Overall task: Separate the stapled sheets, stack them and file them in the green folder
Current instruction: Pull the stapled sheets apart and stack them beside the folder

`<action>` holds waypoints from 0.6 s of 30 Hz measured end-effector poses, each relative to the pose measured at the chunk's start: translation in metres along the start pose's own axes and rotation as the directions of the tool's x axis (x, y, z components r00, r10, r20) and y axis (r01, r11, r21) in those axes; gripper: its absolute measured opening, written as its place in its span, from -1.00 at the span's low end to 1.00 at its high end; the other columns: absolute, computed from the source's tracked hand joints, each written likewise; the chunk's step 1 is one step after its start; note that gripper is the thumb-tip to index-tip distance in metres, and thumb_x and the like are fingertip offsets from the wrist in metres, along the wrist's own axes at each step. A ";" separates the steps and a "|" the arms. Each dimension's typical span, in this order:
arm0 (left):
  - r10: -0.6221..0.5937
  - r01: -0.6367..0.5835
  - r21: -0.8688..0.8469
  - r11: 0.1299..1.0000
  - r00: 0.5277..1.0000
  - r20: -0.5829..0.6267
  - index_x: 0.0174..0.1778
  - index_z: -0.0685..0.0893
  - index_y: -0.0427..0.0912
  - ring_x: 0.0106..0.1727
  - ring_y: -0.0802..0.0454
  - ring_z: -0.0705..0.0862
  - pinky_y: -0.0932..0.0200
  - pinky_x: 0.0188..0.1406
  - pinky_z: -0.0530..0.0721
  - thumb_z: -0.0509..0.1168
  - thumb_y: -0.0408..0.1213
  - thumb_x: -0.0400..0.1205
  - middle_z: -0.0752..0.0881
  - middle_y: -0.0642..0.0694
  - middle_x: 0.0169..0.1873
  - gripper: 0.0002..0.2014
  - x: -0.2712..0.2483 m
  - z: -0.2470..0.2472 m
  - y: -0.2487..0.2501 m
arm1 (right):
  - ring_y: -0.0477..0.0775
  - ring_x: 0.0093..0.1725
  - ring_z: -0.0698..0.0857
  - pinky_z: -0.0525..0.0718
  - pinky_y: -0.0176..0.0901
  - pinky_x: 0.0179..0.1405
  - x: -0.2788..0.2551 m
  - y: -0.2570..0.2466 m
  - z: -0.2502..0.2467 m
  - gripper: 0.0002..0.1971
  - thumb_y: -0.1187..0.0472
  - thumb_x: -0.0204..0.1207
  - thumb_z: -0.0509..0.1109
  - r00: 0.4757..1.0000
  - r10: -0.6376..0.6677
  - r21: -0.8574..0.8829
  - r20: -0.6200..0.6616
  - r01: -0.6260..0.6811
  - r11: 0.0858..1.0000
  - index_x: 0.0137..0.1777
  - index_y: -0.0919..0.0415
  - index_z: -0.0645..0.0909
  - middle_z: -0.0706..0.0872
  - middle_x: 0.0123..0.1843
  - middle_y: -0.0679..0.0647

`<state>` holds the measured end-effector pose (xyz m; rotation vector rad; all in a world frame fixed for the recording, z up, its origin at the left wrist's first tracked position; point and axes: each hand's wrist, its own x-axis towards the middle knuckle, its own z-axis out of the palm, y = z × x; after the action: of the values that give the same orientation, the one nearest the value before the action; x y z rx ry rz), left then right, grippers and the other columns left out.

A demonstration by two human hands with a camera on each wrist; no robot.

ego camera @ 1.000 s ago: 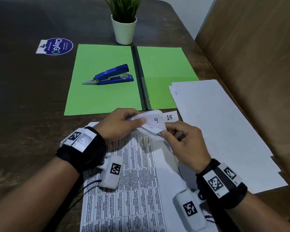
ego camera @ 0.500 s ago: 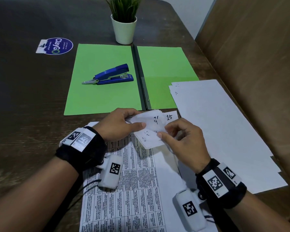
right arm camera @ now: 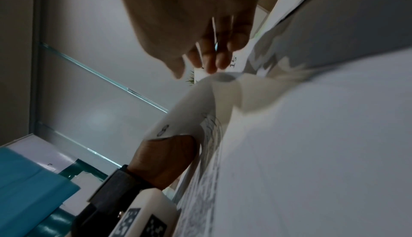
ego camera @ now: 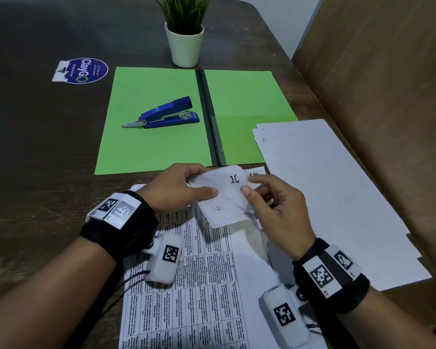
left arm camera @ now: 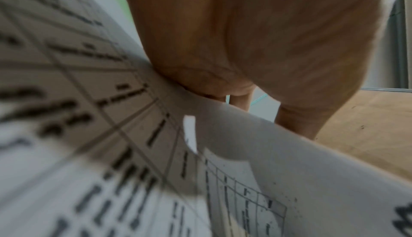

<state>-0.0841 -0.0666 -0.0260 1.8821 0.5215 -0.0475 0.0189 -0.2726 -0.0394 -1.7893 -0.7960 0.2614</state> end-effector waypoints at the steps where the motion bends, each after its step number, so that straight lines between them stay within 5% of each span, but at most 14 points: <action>1: -0.007 0.007 0.015 1.000 1.000 0.003 0.13 0.77 0.01 -0.04 -0.03 0.84 -0.01 0.11 0.78 0.54 -0.21 0.56 0.87 0.03 -0.03 -0.76 0.001 0.000 -0.001 | -0.06 -0.40 0.61 0.62 -0.22 -0.37 0.001 0.003 0.000 -0.86 0.12 0.50 0.58 1.000 0.014 -0.018 -0.017 -0.014 1.000 0.02 -0.04 0.73 0.68 -0.34 0.05; 4: 0.003 -0.002 0.030 1.000 1.000 -0.001 0.15 0.76 0.00 0.00 -0.03 0.85 -0.11 0.16 0.79 0.56 -0.25 0.54 0.87 0.03 -0.02 -0.72 -0.001 -0.001 0.002 | -0.01 -0.37 0.63 0.65 -0.14 -0.34 0.001 0.007 0.001 -0.86 0.19 0.41 0.65 0.999 0.032 -0.103 0.025 -0.030 0.994 -0.18 0.04 0.73 0.68 -0.30 0.01; 8: 0.009 -0.009 0.021 1.000 1.000 -0.009 0.12 0.77 -0.02 0.01 -0.06 0.84 -0.15 0.16 0.78 0.57 -0.29 0.52 0.87 0.02 -0.03 -0.73 -0.001 0.000 0.000 | -0.12 -0.35 0.61 0.52 -0.40 -0.33 0.000 0.005 0.001 -0.80 0.22 0.36 0.69 0.998 -0.005 -0.129 0.056 0.013 0.992 -0.36 0.11 0.71 0.68 -0.33 -0.05; 18: 0.027 -0.027 0.026 0.999 1.000 0.008 0.12 0.77 -0.01 -0.01 0.01 0.84 -0.06 0.15 0.79 0.55 -0.28 0.54 0.87 0.05 -0.03 -0.75 0.000 -0.001 0.001 | -0.10 -0.35 0.60 0.52 -0.31 -0.31 -0.001 0.009 0.000 -0.84 0.29 0.51 0.54 0.985 -0.133 -0.196 0.114 0.153 0.968 -0.28 0.09 0.75 0.65 -0.34 -0.14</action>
<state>-0.0843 -0.0664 -0.0249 1.9138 0.4922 -0.0445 0.0218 -0.2748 -0.0478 -1.9106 -1.0511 0.1799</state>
